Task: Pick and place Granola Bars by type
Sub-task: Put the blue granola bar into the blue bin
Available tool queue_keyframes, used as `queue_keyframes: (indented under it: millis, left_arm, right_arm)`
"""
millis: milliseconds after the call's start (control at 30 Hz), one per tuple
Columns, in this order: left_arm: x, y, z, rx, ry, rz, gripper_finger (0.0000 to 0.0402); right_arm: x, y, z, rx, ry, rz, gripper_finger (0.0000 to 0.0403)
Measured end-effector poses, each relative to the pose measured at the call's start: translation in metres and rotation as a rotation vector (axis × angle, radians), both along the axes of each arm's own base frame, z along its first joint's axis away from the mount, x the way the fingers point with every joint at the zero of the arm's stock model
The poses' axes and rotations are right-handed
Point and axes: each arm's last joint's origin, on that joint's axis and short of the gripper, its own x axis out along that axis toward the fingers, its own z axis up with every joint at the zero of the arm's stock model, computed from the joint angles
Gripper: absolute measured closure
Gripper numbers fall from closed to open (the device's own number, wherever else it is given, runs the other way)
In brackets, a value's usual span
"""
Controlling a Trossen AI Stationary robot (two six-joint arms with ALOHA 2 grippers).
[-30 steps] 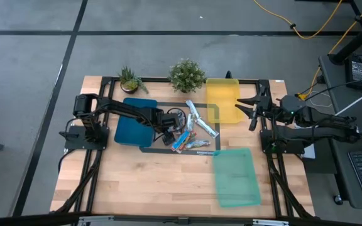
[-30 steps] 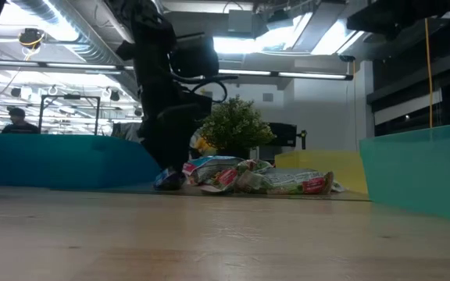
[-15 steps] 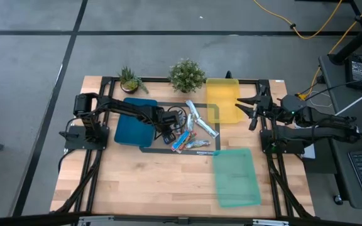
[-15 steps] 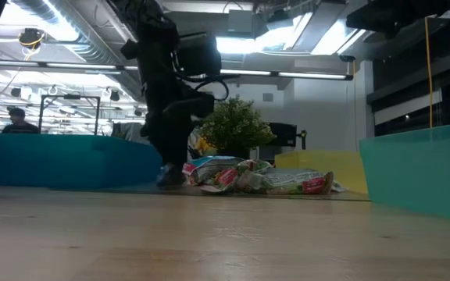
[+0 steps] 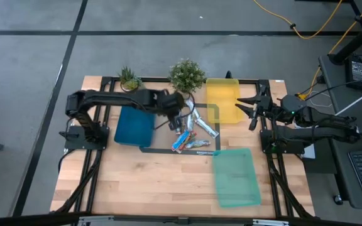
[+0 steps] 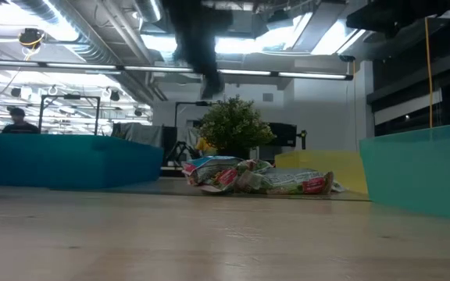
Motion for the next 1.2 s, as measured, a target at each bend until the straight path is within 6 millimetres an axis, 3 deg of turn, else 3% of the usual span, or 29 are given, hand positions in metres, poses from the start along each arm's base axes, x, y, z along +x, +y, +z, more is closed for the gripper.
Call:
queue_keyframes:
  millis: [267, 433, 533, 667, 833, 967, 1200]
  left_arm:
    - [-0.05, -0.008, 0.084, 0.156, -0.337, -0.091, 0.0399]
    - [-0.09, -0.024, 0.122, 0.142, -0.615, -0.283, 0.0399]
    - [-0.113, -0.03, 0.135, 0.132, -0.737, -0.346, 0.0399]
    - [-0.135, -0.032, 0.137, 0.136, -0.786, -0.321, 0.0399]
    - [-0.144, -0.032, 0.134, 0.12, -0.76, -0.292, 0.0399]
    - [-0.147, -0.031, 0.121, 0.094, -0.629, -0.265, 0.0399]
    - [-0.154, -0.02, 0.091, 0.065, -0.322, -0.072, 0.0399]
  right_arm:
    - [0.0, 0.0, 0.0, -0.001, 0.0, -0.001, 0.0295]
    - [0.0, 0.0, 0.0, -0.044, 0.017, -0.003, 0.0295]
    - [0.0, 0.0, 0.0, -0.047, 0.019, -0.003, 0.0295]
    - [0.0, 0.0, 0.0, -0.047, 0.019, -0.003, 0.0295]
    - [0.0, 0.0, 0.0, -0.046, 0.019, -0.003, 0.0295]
    - [0.0, 0.0, 0.0, -0.044, 0.018, -0.003, 0.0295]
    - [0.0, 0.0, 0.0, -0.045, 0.017, -0.003, 0.0295]
